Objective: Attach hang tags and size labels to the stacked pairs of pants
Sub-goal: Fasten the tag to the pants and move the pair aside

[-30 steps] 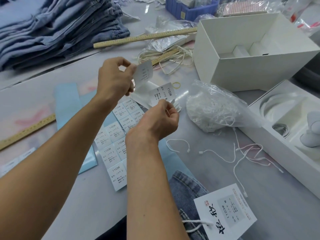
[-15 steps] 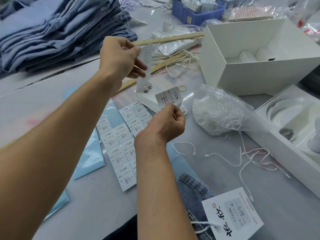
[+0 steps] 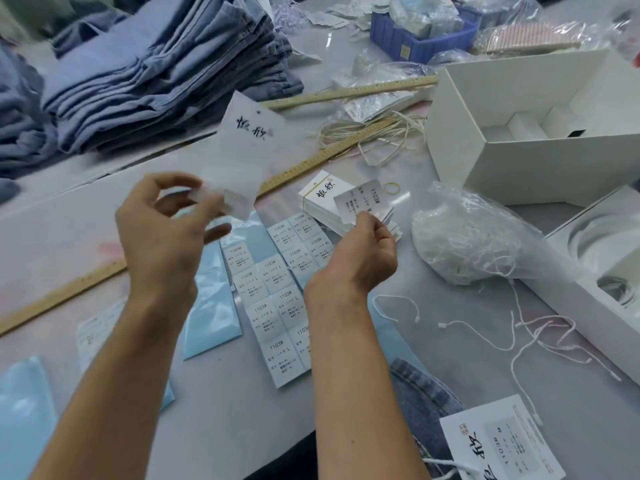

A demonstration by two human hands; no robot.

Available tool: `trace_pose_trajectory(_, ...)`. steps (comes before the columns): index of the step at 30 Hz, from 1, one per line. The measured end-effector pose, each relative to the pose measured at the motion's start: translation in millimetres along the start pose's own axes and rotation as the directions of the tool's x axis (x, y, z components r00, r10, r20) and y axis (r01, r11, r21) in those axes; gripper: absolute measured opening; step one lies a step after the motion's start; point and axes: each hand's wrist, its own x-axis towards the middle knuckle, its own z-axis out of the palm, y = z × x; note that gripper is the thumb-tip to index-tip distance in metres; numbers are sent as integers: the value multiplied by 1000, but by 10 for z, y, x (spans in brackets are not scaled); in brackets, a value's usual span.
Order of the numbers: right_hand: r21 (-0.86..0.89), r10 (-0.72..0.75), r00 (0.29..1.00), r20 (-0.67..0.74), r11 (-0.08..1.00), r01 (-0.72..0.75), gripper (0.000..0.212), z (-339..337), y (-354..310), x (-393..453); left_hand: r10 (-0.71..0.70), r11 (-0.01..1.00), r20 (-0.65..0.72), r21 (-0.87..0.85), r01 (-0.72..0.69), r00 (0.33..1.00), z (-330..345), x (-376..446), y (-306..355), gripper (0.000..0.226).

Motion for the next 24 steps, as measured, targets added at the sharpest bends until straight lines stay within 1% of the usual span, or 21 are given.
trace_pose_trajectory(2,-45,12,999,47,999,-10,11,106,57,-55,-43,998,-129,-49,37,991,-283,-154,-254,37)
trace_pose_trajectory(3,-55,15,995,97,998,-10,10,163,100,-103,-86,995,-194,-71,73,977,-443,-255,-405,37)
trace_pose_trajectory(4,-55,45,983,181,998,-35,9,218,159,-141,-139,988,-245,-103,117,959,-567,-334,-537,33)
trace_pose_trajectory(6,-122,98,924,369,991,-57,8,307,297,-209,-237,965,-329,-191,182,914,-705,-398,-700,21)
trace_pose_trajectory(8,-230,133,846,516,973,-13,10,380,439,-302,-267,952,-337,-236,194,903,-734,-381,-737,11)
trace_pose_trajectory(10,-329,158,788,595,943,59,11,434,586,-386,-243,956,-293,-234,177,925,-737,-365,-752,6)
trace_pose_trajectory(12,-409,172,772,613,904,123,12,462,698,-444,-210,966,-251,-200,162,945,-764,-360,-746,8)
trace_pose_trajectory(16,-490,174,810,560,858,155,10,466,781,-474,-170,969,-167,-205,134,971,-837,-346,-693,10)
trace_pose_trajectory(19,-505,174,825,538,850,150,11,461,800,-481,-160,961,-142,-248,121,977,-823,-372,-638,10)
trace_pose_trajectory(21,-512,174,816,550,843,165,9,461,813,-497,-149,959,-115,-261,115,982,-817,-387,-611,10)
trace_pose_trajectory(24,-475,163,802,574,865,164,8,464,836,-528,-126,962,-95,-253,98,987,-822,-398,-593,13)
